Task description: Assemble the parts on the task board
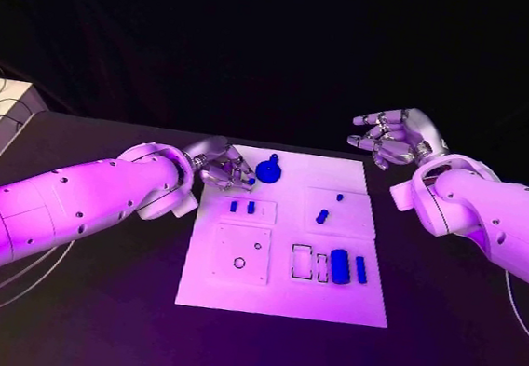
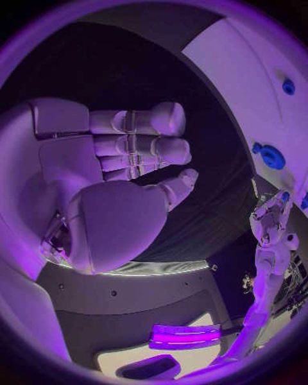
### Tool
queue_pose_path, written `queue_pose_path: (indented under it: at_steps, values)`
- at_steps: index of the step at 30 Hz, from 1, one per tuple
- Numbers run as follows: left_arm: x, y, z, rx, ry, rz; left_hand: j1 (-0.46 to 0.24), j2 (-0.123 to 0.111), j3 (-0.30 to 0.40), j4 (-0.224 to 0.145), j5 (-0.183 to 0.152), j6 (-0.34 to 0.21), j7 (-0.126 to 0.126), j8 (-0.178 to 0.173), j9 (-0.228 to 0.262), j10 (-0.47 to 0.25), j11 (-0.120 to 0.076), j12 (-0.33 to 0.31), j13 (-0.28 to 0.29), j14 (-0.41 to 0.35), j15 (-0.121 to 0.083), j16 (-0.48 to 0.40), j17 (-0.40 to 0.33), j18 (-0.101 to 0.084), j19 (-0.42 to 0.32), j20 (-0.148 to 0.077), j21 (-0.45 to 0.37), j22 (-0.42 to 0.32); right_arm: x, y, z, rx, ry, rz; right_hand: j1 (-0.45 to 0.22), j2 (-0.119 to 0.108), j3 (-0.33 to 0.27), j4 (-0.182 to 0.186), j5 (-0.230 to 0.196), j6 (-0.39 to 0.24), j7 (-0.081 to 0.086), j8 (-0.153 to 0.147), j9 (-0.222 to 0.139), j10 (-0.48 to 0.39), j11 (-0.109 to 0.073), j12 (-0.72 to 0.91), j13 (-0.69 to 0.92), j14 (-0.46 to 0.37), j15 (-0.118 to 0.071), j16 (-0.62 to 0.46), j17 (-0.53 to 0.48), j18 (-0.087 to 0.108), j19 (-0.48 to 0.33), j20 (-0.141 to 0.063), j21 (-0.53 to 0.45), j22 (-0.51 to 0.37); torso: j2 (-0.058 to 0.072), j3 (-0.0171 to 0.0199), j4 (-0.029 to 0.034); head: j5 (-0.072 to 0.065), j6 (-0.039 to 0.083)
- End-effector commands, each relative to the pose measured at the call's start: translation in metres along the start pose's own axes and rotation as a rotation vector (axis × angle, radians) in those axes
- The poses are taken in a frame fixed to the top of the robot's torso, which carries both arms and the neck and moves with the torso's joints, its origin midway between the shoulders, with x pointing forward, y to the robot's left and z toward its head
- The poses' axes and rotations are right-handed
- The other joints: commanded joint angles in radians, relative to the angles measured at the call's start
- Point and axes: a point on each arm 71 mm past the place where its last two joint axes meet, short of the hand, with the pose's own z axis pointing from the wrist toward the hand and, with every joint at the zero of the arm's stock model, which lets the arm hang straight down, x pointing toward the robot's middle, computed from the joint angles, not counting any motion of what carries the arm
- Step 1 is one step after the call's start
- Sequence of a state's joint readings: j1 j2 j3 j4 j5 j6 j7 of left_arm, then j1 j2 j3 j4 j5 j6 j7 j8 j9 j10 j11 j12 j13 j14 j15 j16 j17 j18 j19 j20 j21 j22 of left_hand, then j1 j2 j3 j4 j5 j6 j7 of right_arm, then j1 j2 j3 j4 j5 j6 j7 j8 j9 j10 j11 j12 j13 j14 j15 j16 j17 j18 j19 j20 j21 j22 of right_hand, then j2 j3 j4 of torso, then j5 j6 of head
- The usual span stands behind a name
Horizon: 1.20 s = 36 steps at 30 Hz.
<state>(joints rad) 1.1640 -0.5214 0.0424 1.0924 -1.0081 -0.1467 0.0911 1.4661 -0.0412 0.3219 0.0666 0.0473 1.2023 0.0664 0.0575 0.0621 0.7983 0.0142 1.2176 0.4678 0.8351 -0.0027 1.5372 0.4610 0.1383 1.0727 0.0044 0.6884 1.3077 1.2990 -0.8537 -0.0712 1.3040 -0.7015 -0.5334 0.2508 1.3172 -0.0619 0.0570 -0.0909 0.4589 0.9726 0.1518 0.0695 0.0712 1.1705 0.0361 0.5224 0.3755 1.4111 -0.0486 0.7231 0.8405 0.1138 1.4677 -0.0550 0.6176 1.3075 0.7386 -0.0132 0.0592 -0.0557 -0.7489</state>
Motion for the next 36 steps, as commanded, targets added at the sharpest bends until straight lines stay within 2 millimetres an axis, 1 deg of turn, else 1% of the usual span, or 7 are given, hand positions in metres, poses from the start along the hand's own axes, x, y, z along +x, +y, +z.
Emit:
queue_pose_path:
  at_steps: [1, 3, 5, 9, 22, 35, 36]
  values:
    - [0.0068, -0.0056, 0.0007, 0.045, 0.062, 0.162, -0.005, 0.013, -0.008, 0.000, 0.003, 0.018, -0.007, 0.006, 0.007, 0.030, -0.009, 0.028, 0.020, 0.058, -0.016, 0.020, 0.016, 0.014, 0.044, -0.011, 0.039, 0.023, 0.0010, 0.0007, -0.0001, -0.010, 0.011, 0.004, -0.009, -0.004, 0.002, 0.001, 0.006, 0.001, 0.008, -0.005, -0.001, -0.002, -0.006, 0.006, 0.001, 0.007, 0.000, -0.006, 0.002, 0.007, 0.054, -0.008, 0.000, 0.079, 0.000, -0.0010, 0.0001, -0.001, -0.001]
    - [0.0079, -0.0072, 0.0007, 0.055, 0.068, 0.193, -0.007, 0.013, -0.008, -0.006, 0.004, 0.020, -0.009, 0.007, 0.007, 0.054, -0.018, 0.037, 0.033, 0.135, -0.030, 0.009, 0.049, 0.012, 0.122, -0.024, 0.142, 0.042, 0.0010, 0.0007, -0.0001, -0.010, 0.011, 0.004, -0.009, -0.004, 0.002, 0.001, 0.006, 0.001, 0.008, -0.005, -0.001, -0.002, -0.006, 0.006, 0.001, 0.007, 0.000, -0.006, 0.002, 0.007, 0.054, -0.008, 0.000, 0.079, 0.000, -0.0007, 0.0000, -0.002, -0.001]
    - [0.0089, -0.0087, 0.0008, 0.063, 0.071, 0.217, -0.013, 0.012, -0.011, -0.015, 0.008, 0.019, -0.008, 0.006, 0.007, 0.094, -0.031, 0.031, 0.046, 0.289, -0.048, -0.019, 0.202, -0.001, 0.218, -0.044, 0.278, 0.071, 0.0011, 0.0007, -0.0001, -0.010, 0.012, 0.005, -0.009, -0.004, 0.002, 0.001, 0.006, 0.001, 0.008, -0.005, -0.001, -0.002, -0.006, 0.006, 0.001, 0.007, 0.000, -0.006, 0.002, 0.007, 0.054, -0.008, 0.000, 0.079, 0.001, -0.0007, -0.0004, -0.002, -0.002]
    - [0.0099, -0.0106, 0.0014, 0.069, 0.070, 0.238, -0.021, 0.014, -0.012, -0.030, 0.007, 0.022, -0.012, 0.005, 0.006, 0.115, -0.037, 0.023, 0.078, 0.361, -0.056, -0.045, 0.331, -0.013, 0.258, -0.053, 0.349, 0.088, 0.0012, 0.0007, -0.0001, -0.010, 0.012, 0.005, -0.009, -0.004, 0.002, 0.001, 0.006, 0.001, 0.008, -0.005, -0.001, -0.002, -0.006, 0.006, 0.001, 0.007, 0.000, -0.006, 0.002, 0.007, 0.054, -0.008, 0.000, 0.079, 0.001, -0.0007, -0.0001, -0.004, -0.003]
    - [0.0089, -0.0136, 0.0036, 0.058, 0.024, 0.249, -0.032, 0.016, 0.003, -0.043, 0.003, 0.020, -0.011, 0.006, 0.006, 0.136, -0.039, 0.016, 0.154, 0.407, -0.058, -0.094, 0.477, -0.017, 0.270, -0.054, 0.391, 0.095, 0.0013, 0.0008, -0.0002, -0.010, 0.012, 0.005, -0.008, -0.004, 0.001, 0.002, 0.007, 0.001, 0.009, -0.005, -0.001, -0.002, -0.006, 0.007, 0.002, 0.008, 0.000, -0.006, 0.002, 0.007, 0.054, -0.008, 0.000, 0.079, 0.001, 0.0005, 0.0007, -0.007, -0.005]
    - [0.0083, -0.0129, 0.0047, 0.033, 0.013, 0.258, -0.032, 0.016, 0.004, -0.043, 0.003, 0.020, -0.011, 0.006, 0.006, 0.137, -0.039, 0.014, 0.158, 0.408, -0.059, -0.097, 0.483, -0.017, 0.270, -0.054, 0.392, 0.095, 0.0018, 0.0010, 0.0002, -0.011, 0.012, 0.005, -0.008, -0.004, 0.001, 0.002, 0.007, 0.001, 0.009, -0.005, -0.001, -0.002, -0.006, 0.007, 0.002, 0.008, 0.000, -0.006, 0.002, 0.007, 0.054, -0.008, 0.000, 0.079, 0.000, -0.0001, -0.0002, -0.006, -0.008]
    - [0.0082, -0.0126, 0.0047, 0.030, 0.012, 0.260, -0.034, 0.016, 0.010, -0.044, 0.003, 0.019, -0.011, 0.006, 0.006, 0.143, -0.039, -0.005, 0.192, 0.423, -0.058, -0.131, 0.542, -0.016, 0.268, -0.052, 0.401, 0.092, 0.0019, 0.0010, 0.0002, -0.011, 0.012, 0.005, -0.008, -0.004, 0.001, 0.002, 0.007, 0.001, 0.009, -0.005, -0.001, -0.002, -0.006, 0.007, 0.002, 0.008, 0.000, -0.006, 0.002, 0.007, 0.054, -0.008, 0.000, 0.079, 0.000, -0.0002, 0.0002, -0.007, -0.009]
